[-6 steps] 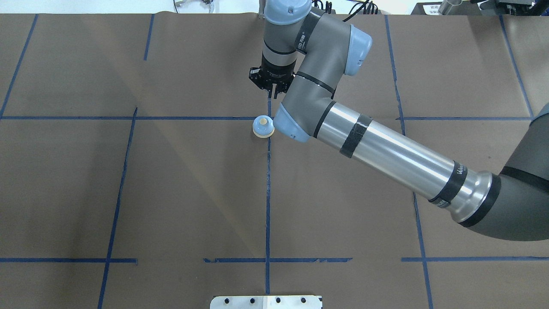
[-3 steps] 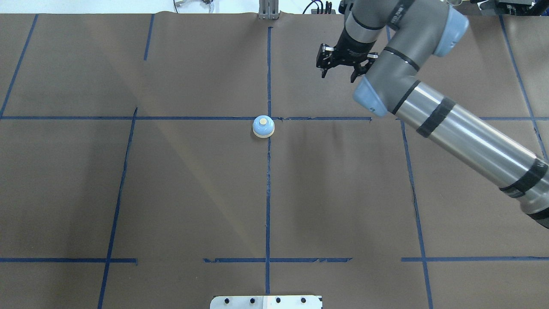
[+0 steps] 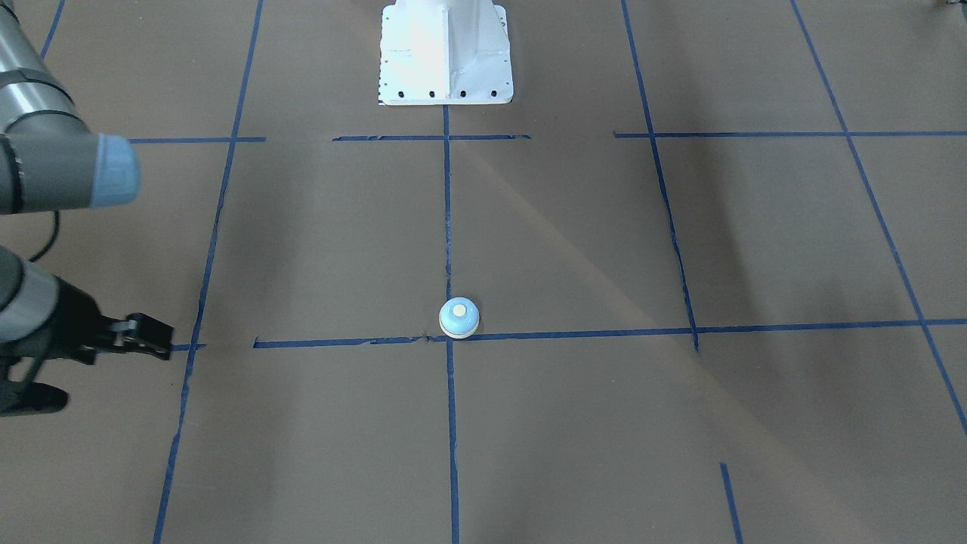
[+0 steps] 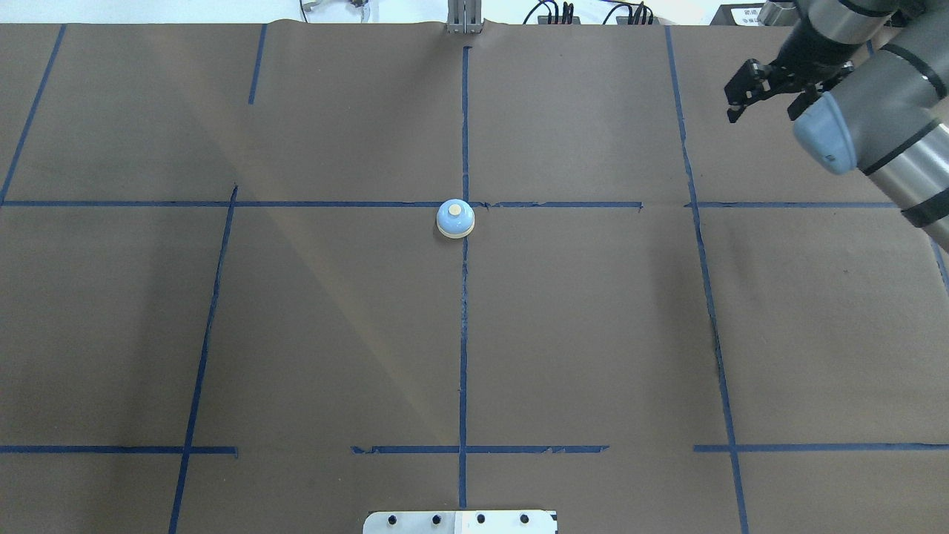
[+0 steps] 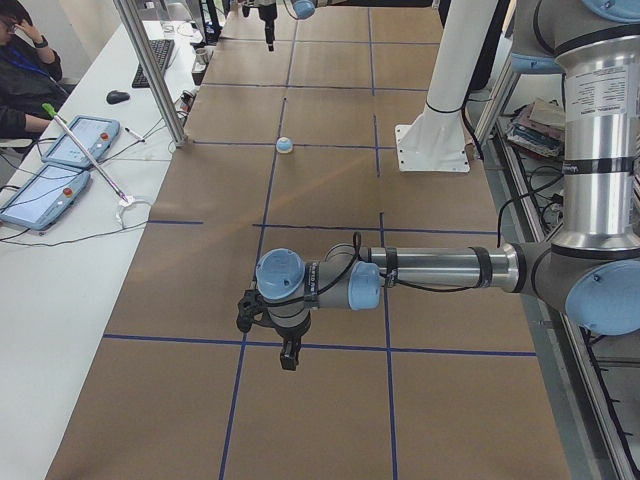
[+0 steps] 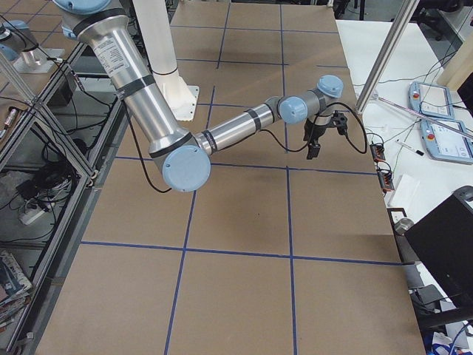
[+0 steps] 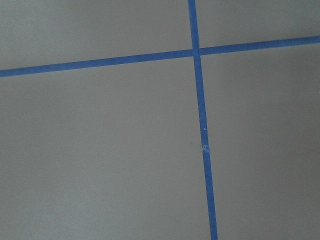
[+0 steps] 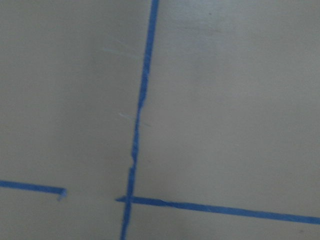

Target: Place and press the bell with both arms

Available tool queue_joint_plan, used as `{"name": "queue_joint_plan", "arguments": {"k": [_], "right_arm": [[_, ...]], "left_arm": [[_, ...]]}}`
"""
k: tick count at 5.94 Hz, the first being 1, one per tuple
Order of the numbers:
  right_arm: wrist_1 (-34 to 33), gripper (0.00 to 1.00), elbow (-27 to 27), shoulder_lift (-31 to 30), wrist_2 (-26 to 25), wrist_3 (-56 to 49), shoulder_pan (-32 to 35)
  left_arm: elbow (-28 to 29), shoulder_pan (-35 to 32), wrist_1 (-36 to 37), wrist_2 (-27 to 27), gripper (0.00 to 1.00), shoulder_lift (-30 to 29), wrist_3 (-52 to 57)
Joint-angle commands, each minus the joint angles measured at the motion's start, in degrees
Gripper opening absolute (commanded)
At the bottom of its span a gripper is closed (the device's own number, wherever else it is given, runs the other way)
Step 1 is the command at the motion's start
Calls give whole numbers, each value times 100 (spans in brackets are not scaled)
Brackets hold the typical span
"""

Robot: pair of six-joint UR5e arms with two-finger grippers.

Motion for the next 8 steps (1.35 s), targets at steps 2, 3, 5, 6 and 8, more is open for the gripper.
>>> {"name": "queue_joint_plan", "arguments": {"k": [2, 3, 5, 6, 8], "right_arm": [[-248, 100, 592, -1844, 217, -2851, 1297], [-239, 100, 645, -2320, 243, -3390, 1831], [-239, 100, 865, -2834, 226, -3334, 2090], [-239, 100, 882, -2887, 208, -3299, 2092], [-239, 100, 856, -2905, 217, -3246, 2083]], "left_arm": [[-364, -21, 32, 458, 100, 346, 23], [-679, -21, 23, 469, 100, 591, 23], [-709, -13, 15, 470, 100, 681, 32], [-700, -4, 15, 461, 100, 682, 32], [-700, -4, 15, 435, 100, 682, 32]]}}
